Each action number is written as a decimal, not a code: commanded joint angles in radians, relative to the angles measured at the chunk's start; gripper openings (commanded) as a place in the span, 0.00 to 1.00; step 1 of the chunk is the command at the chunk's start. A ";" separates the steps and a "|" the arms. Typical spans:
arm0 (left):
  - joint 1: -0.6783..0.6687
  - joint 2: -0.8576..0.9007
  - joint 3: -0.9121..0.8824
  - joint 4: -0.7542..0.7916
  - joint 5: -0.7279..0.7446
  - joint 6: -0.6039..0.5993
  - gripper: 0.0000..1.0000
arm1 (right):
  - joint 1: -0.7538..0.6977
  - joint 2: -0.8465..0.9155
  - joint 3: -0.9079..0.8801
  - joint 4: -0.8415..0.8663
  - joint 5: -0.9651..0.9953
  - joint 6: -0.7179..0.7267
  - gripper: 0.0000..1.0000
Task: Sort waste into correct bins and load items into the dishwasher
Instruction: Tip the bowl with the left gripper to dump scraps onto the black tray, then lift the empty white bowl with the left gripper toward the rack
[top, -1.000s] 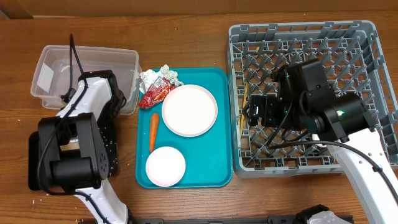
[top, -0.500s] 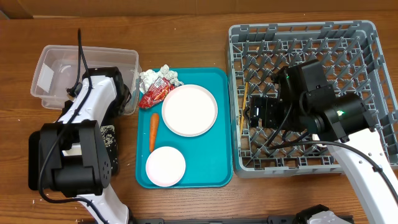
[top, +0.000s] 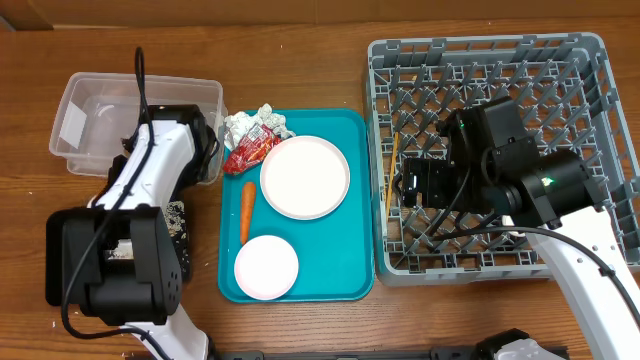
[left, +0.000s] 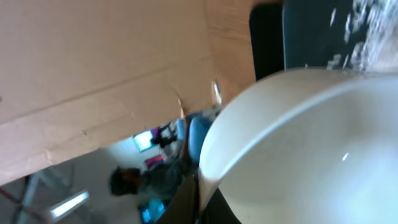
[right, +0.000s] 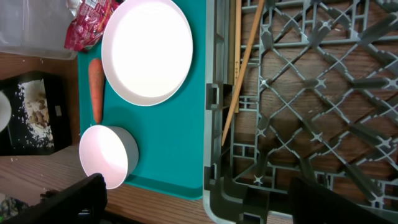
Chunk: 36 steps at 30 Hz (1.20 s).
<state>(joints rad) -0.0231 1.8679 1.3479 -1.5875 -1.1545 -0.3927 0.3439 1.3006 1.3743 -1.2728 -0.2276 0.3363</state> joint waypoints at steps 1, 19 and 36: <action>-0.019 -0.030 0.023 0.026 -0.029 0.034 0.04 | 0.004 -0.009 0.006 0.020 0.010 -0.003 0.96; -0.155 -0.099 0.083 -0.104 -0.145 0.027 0.04 | 0.004 -0.009 0.006 0.013 0.009 -0.002 0.96; -0.198 -0.188 0.356 0.056 0.600 -0.029 0.04 | 0.001 -0.011 0.009 0.033 0.010 0.008 0.95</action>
<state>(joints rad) -0.1833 1.7397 1.5879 -1.5532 -0.8265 -0.4660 0.3435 1.3006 1.3743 -1.2564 -0.2279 0.3374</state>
